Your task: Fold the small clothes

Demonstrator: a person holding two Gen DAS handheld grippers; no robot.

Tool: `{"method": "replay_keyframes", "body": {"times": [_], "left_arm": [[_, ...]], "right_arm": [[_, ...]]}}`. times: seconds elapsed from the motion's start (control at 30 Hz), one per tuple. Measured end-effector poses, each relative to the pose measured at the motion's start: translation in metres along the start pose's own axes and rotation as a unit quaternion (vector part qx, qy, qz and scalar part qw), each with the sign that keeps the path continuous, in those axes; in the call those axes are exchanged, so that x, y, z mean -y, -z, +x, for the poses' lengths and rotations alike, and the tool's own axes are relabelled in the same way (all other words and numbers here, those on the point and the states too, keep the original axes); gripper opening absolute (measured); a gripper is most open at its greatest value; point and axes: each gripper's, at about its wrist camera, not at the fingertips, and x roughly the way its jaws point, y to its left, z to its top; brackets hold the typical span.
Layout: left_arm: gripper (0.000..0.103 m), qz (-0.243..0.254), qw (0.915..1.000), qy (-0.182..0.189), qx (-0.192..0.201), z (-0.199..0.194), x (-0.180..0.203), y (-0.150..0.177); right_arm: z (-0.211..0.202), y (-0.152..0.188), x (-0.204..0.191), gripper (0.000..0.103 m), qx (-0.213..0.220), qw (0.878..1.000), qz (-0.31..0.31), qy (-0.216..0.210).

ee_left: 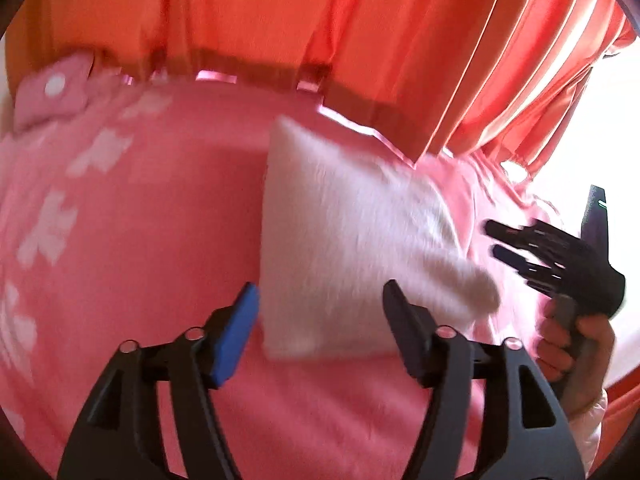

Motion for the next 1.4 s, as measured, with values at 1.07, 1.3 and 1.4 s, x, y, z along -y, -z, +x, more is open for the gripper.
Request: {"method": "replay_keyframes", "body": {"times": [1.07,1.3,1.4], "left_arm": [[0.068,0.035,0.9952,-0.086,-0.032,0.071,0.024,0.015],[0.071,0.038,0.9946,-0.092,-0.032,0.073,0.027,0.018],[0.071,0.035,0.9945,-0.093,-0.033,0.073,0.027,0.017]], "right_arm": [[-0.047,0.060,0.010,0.013,0.023,1.000,-0.006,0.006],[0.003,0.067,0.024,0.015,-0.070,0.993,-0.023,0.093],[0.003,0.067,0.022,0.020,-0.064,0.993,-0.027,0.096]]}}
